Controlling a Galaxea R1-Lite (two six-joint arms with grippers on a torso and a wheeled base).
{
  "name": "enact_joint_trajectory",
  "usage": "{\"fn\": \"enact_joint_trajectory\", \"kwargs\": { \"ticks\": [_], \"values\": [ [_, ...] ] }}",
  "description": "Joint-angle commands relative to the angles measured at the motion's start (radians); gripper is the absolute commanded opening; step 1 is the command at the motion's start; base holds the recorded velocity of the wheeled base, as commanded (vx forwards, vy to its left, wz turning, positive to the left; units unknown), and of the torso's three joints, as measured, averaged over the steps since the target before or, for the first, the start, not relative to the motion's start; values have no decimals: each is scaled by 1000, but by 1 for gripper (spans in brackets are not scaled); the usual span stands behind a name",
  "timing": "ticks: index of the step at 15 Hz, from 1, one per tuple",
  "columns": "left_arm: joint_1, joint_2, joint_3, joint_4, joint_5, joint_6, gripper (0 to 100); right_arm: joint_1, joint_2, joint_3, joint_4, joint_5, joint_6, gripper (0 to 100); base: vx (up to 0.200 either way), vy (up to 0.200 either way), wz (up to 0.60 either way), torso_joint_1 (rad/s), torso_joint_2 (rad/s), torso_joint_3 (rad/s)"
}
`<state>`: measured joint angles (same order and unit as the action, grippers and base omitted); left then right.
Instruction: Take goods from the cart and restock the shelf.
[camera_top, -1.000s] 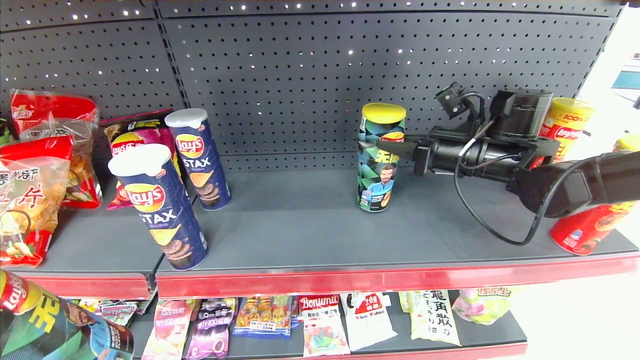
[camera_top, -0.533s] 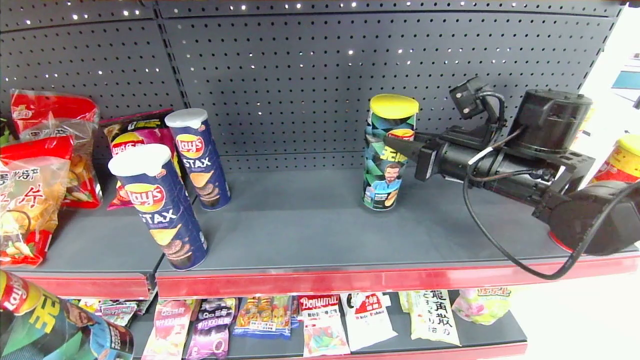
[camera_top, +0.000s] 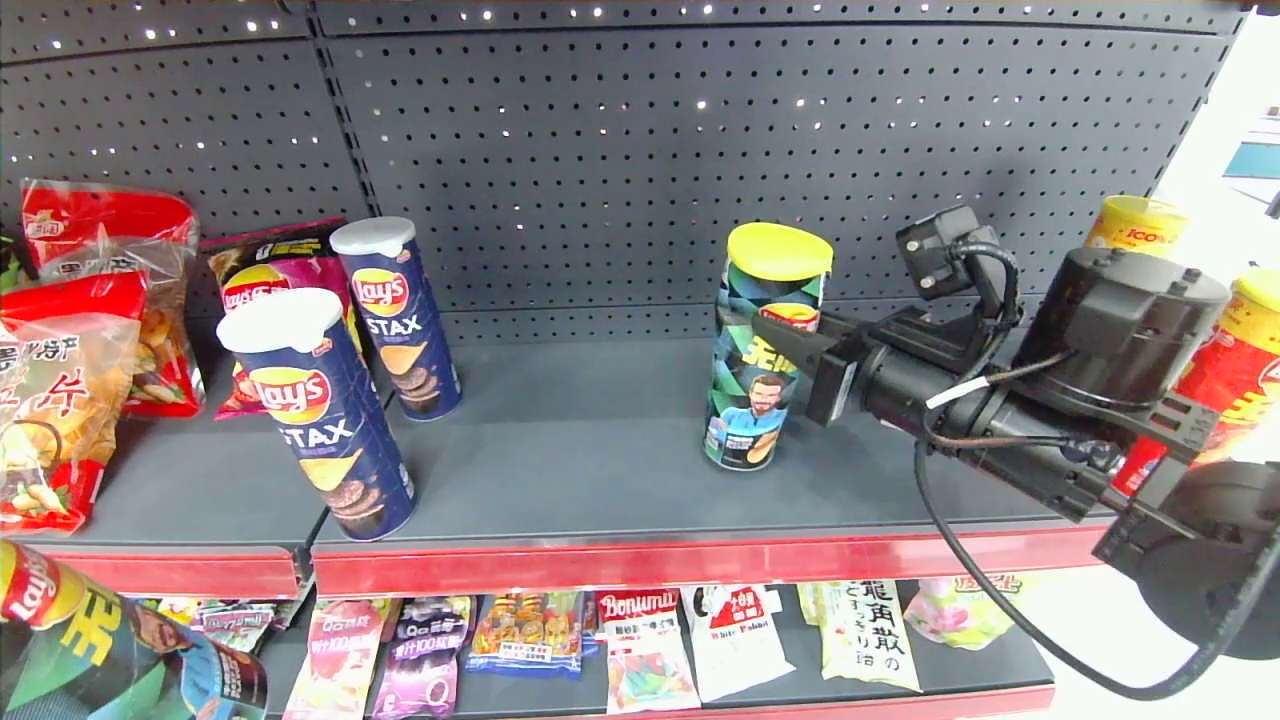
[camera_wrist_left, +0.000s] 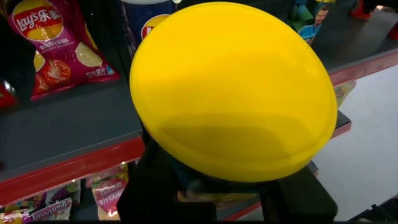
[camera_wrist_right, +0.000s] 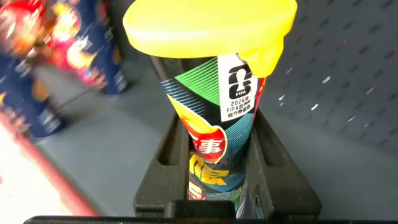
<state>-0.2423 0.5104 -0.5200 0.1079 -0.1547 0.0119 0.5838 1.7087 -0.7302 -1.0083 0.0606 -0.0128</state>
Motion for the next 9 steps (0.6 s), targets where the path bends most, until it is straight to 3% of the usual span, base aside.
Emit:
{"fn": "enact_joint_trajectory", "kwargs": {
  "ticks": [1, 9],
  "values": [
    [0, 3, 0, 0, 0, 0, 0, 13, -31, 31, -1, -18, -1, 0, 0, 0, 0, 0, 0, 0],
    [0, 20, -2, -2, -2, 0, 0, 44, -26, 75, -1, -31, 0, 0, 0, 0, 0, 0, 0, 0]
  ]
}}
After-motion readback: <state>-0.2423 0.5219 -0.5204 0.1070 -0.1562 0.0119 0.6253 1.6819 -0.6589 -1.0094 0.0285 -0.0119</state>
